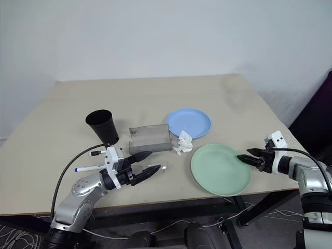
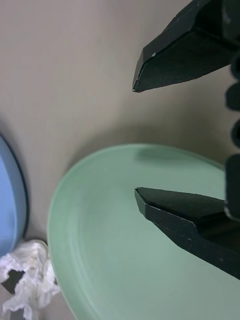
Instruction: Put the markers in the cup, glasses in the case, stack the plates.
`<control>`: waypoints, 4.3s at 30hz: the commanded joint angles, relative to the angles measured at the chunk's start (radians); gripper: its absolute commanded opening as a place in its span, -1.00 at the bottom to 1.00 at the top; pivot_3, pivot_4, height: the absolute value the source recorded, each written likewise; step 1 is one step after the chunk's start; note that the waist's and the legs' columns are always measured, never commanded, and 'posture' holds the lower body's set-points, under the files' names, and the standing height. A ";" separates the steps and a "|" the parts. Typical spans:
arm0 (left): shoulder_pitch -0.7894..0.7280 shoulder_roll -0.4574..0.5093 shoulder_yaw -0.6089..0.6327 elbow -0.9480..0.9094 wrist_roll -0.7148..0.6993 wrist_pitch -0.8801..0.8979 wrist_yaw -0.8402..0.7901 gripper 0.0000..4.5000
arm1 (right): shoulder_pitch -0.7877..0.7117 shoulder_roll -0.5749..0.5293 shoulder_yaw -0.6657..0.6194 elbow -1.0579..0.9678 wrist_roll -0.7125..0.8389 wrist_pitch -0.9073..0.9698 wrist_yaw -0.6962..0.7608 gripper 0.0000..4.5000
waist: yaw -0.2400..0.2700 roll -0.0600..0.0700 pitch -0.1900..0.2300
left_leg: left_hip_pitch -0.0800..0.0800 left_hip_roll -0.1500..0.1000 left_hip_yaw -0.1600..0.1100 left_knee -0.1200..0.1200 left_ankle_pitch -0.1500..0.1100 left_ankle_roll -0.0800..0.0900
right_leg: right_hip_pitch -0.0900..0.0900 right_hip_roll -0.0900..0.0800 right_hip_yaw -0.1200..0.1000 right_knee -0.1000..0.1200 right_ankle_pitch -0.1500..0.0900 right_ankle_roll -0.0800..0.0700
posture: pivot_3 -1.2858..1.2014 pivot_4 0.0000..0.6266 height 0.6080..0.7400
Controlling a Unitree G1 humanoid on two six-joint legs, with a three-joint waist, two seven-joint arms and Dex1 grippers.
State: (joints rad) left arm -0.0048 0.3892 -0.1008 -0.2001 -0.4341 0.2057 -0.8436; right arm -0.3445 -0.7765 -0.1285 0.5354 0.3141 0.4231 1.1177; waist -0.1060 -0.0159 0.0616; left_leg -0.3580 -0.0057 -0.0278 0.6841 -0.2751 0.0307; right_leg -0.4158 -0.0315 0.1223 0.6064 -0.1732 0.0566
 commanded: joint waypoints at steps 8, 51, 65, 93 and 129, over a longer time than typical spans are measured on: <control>-0.009 -0.005 0.000 -0.028 0.006 -0.013 0.001 0.51 | -0.059 -0.022 0.044 -0.005 -0.016 0.054 0.027 0.47 | 0.000 0.000 0.000 | 0.000 0.000 0.000 0.000 0.000 0.000 | 0.000 0.000 0.000 0.000 0.000 0.000 | 0.03 -1.00 0.95; -0.028 0.002 0.006 0.007 0.034 -0.026 0.002 0.53 | -0.821 0.317 -0.014 0.572 -0.075 0.051 -0.570 -0.99 | -0.002 0.003 0.000 | -0.004 -0.001 0.000 -0.007 0.000 0.001 | -0.007 0.000 0.001 0.000 0.002 0.002 | 0.03 -1.00 0.95; 0.014 0.010 0.020 -0.036 0.036 -0.023 0.033 0.53 | -0.873 0.389 -0.075 0.723 -0.114 -0.190 -0.615 -0.11 | -0.023 0.004 0.000 | -0.004 -0.001 -0.001 -0.009 0.000 0.001 | -0.007 0.000 0.001 0.000 0.002 0.003 | 0.03 -1.00 0.95; -0.033 0.073 0.086 0.047 0.035 -0.036 -0.007 0.53 | -0.269 0.321 0.316 -0.212 -0.208 -0.162 -0.034 0.92 | -0.022 0.007 -0.001 | -0.002 -0.001 -0.004 -0.005 0.000 0.001 | -0.005 0.000 -0.001 0.002 0.002 0.003 | 0.03 -1.00 0.95; -0.014 0.057 0.075 0.034 0.062 -0.038 0.012 0.53 | -0.396 0.405 0.215 -0.125 -0.068 -0.189 -0.016 -1.00 | -0.022 0.007 -0.001 | -0.001 -0.001 -0.007 -0.005 0.000 0.001 | -0.004 0.000 -0.002 0.002 0.002 0.002 | 0.03 -1.00 0.95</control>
State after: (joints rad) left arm -0.0090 0.4447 -0.0314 -0.1375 -0.3704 0.1844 -0.8305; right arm -0.6956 -0.3727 0.1313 0.4536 0.1926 0.2039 1.0942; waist -0.1282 -0.0086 0.0610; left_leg -0.3592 -0.0070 -0.0344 0.6789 -0.2751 0.0319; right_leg -0.4194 -0.0310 0.1208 0.6086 -0.1712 0.0590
